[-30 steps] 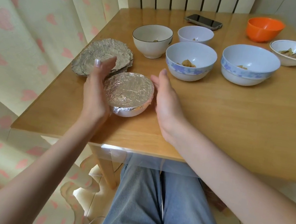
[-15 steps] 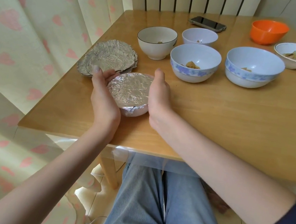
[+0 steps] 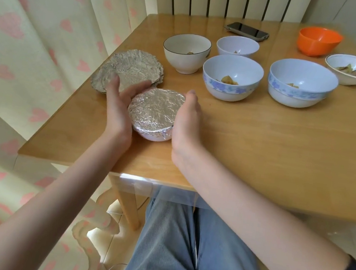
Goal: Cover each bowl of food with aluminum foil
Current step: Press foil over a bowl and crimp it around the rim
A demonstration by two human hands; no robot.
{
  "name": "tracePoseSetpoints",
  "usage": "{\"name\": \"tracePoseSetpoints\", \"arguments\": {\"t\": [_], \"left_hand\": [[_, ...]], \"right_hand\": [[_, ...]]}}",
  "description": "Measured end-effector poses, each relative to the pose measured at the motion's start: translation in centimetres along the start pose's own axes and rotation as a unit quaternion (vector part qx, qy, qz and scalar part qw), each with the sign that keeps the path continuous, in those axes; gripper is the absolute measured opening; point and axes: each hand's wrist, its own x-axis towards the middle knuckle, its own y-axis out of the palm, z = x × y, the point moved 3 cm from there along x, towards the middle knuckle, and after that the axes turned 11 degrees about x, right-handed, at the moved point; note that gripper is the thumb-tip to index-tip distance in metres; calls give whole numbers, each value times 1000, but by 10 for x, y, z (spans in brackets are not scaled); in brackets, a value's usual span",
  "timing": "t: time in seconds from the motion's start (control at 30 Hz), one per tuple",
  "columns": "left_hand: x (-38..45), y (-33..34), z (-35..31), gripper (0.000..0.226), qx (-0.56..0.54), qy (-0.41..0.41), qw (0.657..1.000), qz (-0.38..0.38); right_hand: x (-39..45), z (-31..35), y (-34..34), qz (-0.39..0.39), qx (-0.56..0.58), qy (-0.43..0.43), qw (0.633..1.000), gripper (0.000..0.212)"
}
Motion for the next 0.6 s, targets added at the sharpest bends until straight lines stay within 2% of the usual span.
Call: {"name": "tracePoseSetpoints", "arguments": {"t": [0.13,0.23,0.3,0.33,0.4,0.43,0.47,0.5,0.53,0.57,0.6], "left_hand": [[-6,2,1,79,18,-12,999,-49],[-8,1,3,82,27,-14,997,-65],[-10,-1,6,88,55,-7,998,-37],[-11,-5,6,90,65,0,998,-26],[-15,-18,-2,89,104,82,991,-13],[-16,-24,-10,83,154,157,975,21],[-18,-26,-20,76,221,231,944,82],[-21,-22,-31,75,305,283,896,156],[-20,-18,-37,78,400,314,833,219],[-17,-11,-44,80,479,330,768,266],[-12,-4,-49,80,532,328,719,304]], "right_hand": [[15,1,1,25,-26,38,999,56],[25,2,-4,102,-30,62,992,69],[32,10,-20,134,-31,25,990,63],[32,17,-32,126,-45,-13,991,54],[23,32,-61,92,-115,-160,976,26],[13,38,-73,97,-167,-250,949,19],[1,41,-79,121,-223,-327,910,23],[-10,42,-83,155,-276,-381,869,29],[-17,39,-83,189,-322,-413,831,33],[-23,38,-80,219,-354,-428,802,35],[-25,37,-77,239,-368,-434,787,33]]}}
